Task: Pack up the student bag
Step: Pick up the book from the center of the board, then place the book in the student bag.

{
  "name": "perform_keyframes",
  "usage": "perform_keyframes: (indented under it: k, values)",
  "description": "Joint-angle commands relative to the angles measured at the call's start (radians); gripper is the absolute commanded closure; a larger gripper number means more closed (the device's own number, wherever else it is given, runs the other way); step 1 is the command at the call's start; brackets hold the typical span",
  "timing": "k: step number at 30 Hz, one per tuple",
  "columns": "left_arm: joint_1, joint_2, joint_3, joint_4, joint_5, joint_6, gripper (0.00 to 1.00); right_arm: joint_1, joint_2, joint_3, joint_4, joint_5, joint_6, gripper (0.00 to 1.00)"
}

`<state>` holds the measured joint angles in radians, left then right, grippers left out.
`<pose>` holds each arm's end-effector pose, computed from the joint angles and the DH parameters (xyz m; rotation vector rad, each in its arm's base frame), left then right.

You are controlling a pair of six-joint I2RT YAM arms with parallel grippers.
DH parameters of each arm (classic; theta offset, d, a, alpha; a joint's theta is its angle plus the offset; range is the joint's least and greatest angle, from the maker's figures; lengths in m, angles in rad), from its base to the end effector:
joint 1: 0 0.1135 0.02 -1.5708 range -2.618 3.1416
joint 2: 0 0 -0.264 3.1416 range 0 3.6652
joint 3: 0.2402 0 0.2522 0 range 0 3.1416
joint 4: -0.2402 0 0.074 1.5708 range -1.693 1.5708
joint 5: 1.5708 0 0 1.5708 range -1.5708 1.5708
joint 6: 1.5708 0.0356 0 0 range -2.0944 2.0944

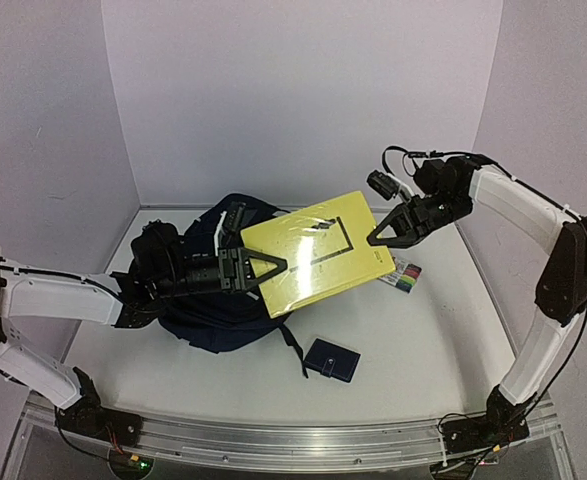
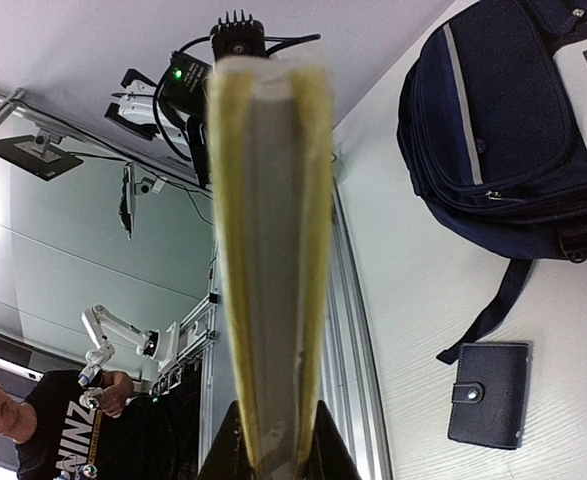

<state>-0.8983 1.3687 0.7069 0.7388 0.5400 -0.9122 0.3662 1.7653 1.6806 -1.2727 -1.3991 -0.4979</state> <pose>0.1734 -0.2471 0.2770 0.5090 1.7467 -1.7788 0.3022 0.1535 0.3333 -1.1106 1.9311 1.8474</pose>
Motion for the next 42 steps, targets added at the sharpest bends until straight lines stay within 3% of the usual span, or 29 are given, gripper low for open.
perform_keyframes:
  k: [1,4,7,9,11,16,20,23,32,42]
  values:
    - [0.003,-0.028,-0.018,0.177,0.022,-0.046,0.88,0.013,-0.009,0.024,0.027,-0.042,-0.013,0.71]
    - [0.008,-0.074,-0.037,0.137,-0.029,-0.047,0.97,0.014,0.004,0.043,0.064,0.069,0.042,0.49]
    - [0.014,-0.133,-0.063,0.077,-0.108,-0.048,1.0,0.013,-0.055,-0.017,0.395,0.303,0.363,0.43]
    - [0.022,-0.193,-0.095,0.036,-0.194,-0.052,1.0,0.018,-0.125,-0.076,0.587,0.493,0.479,0.32]
    - [0.028,-0.272,-0.117,-0.038,-0.303,-0.055,1.0,0.023,-0.121,-0.054,0.625,0.588,0.522,0.26]
    - [0.037,-0.516,-0.119,-0.396,-0.671,-0.041,1.0,0.058,-0.026,0.051,0.621,0.7,0.507,0.26]
    - [0.042,-0.699,-0.12,-0.639,-0.919,-0.063,1.0,0.176,0.067,0.157,0.618,0.862,0.432,0.27]
    - [0.044,-0.802,-0.086,-0.801,-1.021,-0.078,1.0,0.295,0.146,0.24,0.618,0.979,0.39,0.29]
    - [0.042,-0.786,0.059,-1.166,-1.182,-0.203,1.0,0.613,0.388,0.472,0.62,1.281,0.263,0.33]
    - [0.042,-0.778,0.084,-1.271,-1.22,-0.268,1.0,0.754,0.632,0.668,0.627,1.458,0.191,0.33]
